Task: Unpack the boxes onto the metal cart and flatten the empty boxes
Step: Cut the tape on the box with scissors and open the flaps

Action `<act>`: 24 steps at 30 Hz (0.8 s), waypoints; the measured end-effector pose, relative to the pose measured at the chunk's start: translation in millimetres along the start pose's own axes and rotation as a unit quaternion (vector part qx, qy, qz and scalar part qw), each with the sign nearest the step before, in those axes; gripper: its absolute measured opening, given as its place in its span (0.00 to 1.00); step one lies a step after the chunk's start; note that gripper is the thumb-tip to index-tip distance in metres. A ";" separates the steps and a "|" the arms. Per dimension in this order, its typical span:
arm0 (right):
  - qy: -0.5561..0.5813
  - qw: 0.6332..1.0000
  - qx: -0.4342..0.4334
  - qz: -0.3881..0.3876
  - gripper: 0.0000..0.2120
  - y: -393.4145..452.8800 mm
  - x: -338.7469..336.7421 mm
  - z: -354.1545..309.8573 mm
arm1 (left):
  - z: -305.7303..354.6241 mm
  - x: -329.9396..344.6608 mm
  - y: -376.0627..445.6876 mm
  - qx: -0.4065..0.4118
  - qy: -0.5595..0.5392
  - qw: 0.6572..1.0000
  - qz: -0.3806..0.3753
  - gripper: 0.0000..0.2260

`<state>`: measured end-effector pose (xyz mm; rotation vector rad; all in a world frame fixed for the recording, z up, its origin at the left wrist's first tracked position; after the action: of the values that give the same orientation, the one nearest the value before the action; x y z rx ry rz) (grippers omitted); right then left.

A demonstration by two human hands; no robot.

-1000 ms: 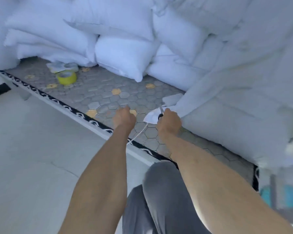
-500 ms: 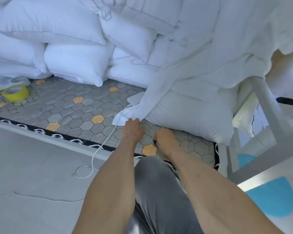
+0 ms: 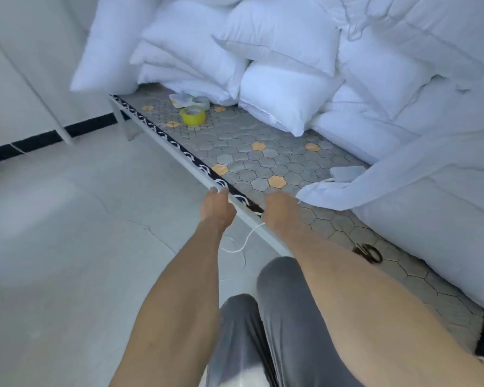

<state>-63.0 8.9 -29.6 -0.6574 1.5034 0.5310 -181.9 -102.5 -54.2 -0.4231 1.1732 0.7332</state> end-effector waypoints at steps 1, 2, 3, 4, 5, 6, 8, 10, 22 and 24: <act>0.007 1.000 -0.020 -0.005 0.11 -0.2 0.5 -25.4 | -23.8 -9.9 -8.4 -0.028 0.007 1.000 0.001 0.18; 0.015 0.999 -0.046 -0.007 0.11 -1.0 1.6 -55.3 | -52.6 -21.0 -17.3 -0.063 0.016 0.998 0.006 0.18; 0.021 0.997 -0.075 -0.009 0.12 -3.4 5.2 -84.4 | -80.2 -30.8 -27.6 -0.098 0.024 0.995 0.012 0.19; 0.021 0.994 -0.108 -0.012 0.13 -8.5 10.8 -113.3 | -107.5 -39.5 -39.9 -0.135 0.027 0.990 0.023 0.19; 0.020 0.990 -0.138 -0.017 0.13 -16.5 17.2 -140.8 | -133.5 -47.0 -53.9 -0.168 0.028 0.985 0.035 0.19; 0.023 0.986 -0.162 -0.023 0.13 -24.3 24.6 -163.4 | -154.8 -51.4 -67.5 -0.196 0.026 0.979 0.047 0.18; 0.029 0.975 -0.217 -0.039 0.13 -44.7 40.9 -210.0 | -195.9 -55.6 -105.6 -0.258 0.021 0.964 0.063 0.17; 0.021 0.960 -0.273 -0.060 0.14 -71.7 56.2 -252.6 | -227.5 -56.0 -157.5 -0.318 0.014 0.946 0.062 0.18; 0.059 0.798 -0.581 -0.150 0.11 -307.7 89.8 -433.3 | -300.9 -129.4 -458.2 -0.588 0.051 0.777 0.218 0.16; 0.057 0.750 -0.637 -0.167 0.11 -363.6 96.8 -451.2 | -295.7 -129.1 -509.9 -0.642 0.057 0.723 0.248 0.15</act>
<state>-139.3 -571.4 -81.8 -2.0015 0.8902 1.2489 -44.7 -689.9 -72.4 -1.3443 0.6985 2.0204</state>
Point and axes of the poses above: each hand's wrist, its own y-axis towards the middle knuckle, its own x-axis out of the palm, z = x × y, the point moved 5 cm from there along y, towards the middle knuckle, and after that the axes turned 10 degrees about x, right-handed, at the moved point
